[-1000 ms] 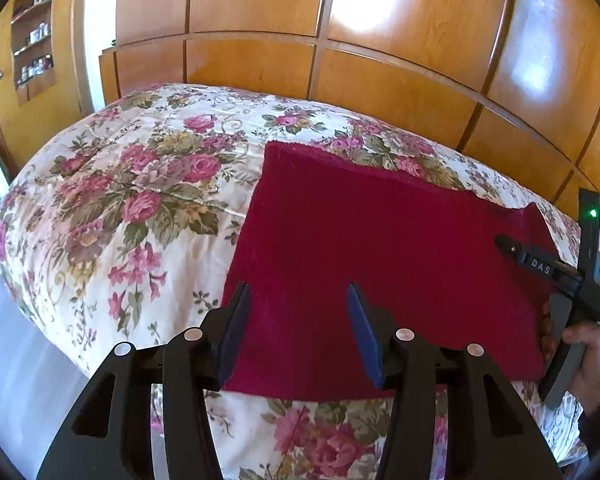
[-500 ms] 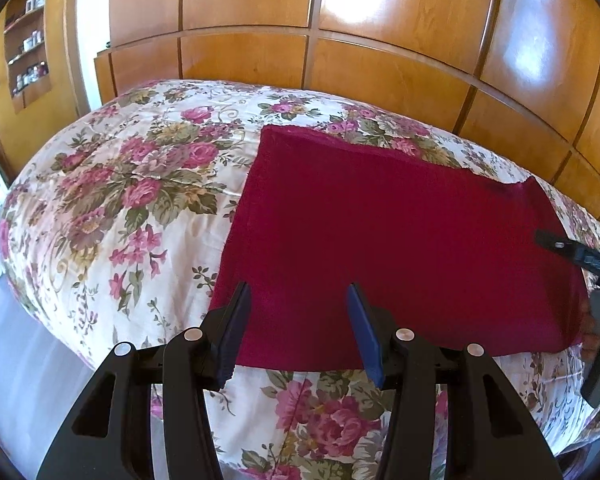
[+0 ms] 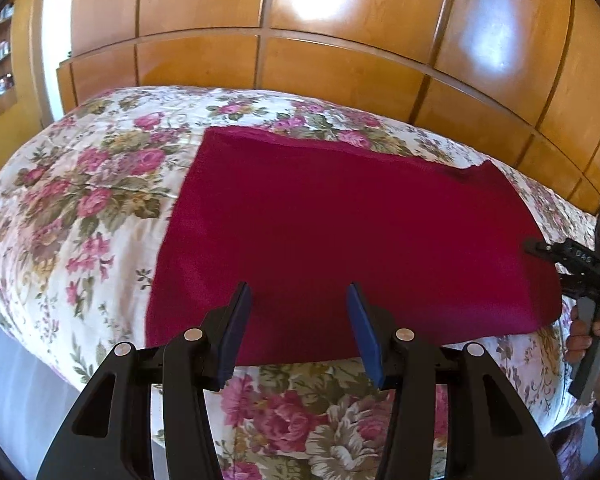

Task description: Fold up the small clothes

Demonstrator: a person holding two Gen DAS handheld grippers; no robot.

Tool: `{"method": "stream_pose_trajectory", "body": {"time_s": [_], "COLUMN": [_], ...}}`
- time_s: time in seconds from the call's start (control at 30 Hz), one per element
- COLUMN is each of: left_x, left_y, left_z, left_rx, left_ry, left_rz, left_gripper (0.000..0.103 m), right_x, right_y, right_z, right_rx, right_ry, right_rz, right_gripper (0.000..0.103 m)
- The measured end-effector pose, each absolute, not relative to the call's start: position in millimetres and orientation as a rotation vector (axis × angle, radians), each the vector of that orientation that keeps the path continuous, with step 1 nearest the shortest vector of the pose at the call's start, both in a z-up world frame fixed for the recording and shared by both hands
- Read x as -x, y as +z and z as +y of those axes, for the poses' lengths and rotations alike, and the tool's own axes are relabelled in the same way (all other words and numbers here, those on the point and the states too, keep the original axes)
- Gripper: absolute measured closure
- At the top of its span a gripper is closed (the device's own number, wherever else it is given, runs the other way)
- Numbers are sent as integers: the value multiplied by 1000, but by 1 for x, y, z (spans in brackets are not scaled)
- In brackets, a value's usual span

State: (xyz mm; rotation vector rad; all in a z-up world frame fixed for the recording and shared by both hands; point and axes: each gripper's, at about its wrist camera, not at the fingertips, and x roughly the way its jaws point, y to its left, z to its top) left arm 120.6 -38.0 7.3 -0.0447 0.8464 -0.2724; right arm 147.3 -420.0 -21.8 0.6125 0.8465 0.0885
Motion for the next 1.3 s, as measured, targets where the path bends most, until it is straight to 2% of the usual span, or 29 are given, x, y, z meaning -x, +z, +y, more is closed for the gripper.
{"method": "stream_pose_trajectory", "body": {"time_s": [0.17, 0.27, 0.33, 0.4, 0.47, 0.7, 0.97, 1.1, 1.3], "left_x": [-128, -135, -138, -139, -139, -143, -150, -153, -156], "left_y": [2, -1, -4, -5, -4, 7, 23, 27, 26], "left_z": [-36, -34, -34, -35, -35, -15, 26, 56, 100], "left_rx": [83, 105, 111, 109, 111, 220, 420, 528, 649], "left_ry": [-289, -297, -298, -298, -303, -366, -425, -416, -390], "left_rz": [881, 902, 911, 915, 914, 921, 901, 887, 876], "left_gripper": [54, 54, 54, 54, 54, 54, 54, 54, 54], "right_x": [-144, -143, -144, -145, -147, -153, -193, -222, -239], "right_y": [-21, -21, -22, -19, -12, 46, 116, 113, 67], "right_z": [-416, -412, -407, -404, -398, -371, -282, -211, -102], "right_rx": [-594, -582, -561, -569, -549, -586, -515, -447, -270], "right_ry": [125, 149, 147, 172, 183, 334, 503, 537, 614], "right_rz": [859, 876, 888, 905, 913, 842, 775, 841, 994], "right_gripper": [47, 48, 53, 72, 75, 77, 78, 78, 79]}}
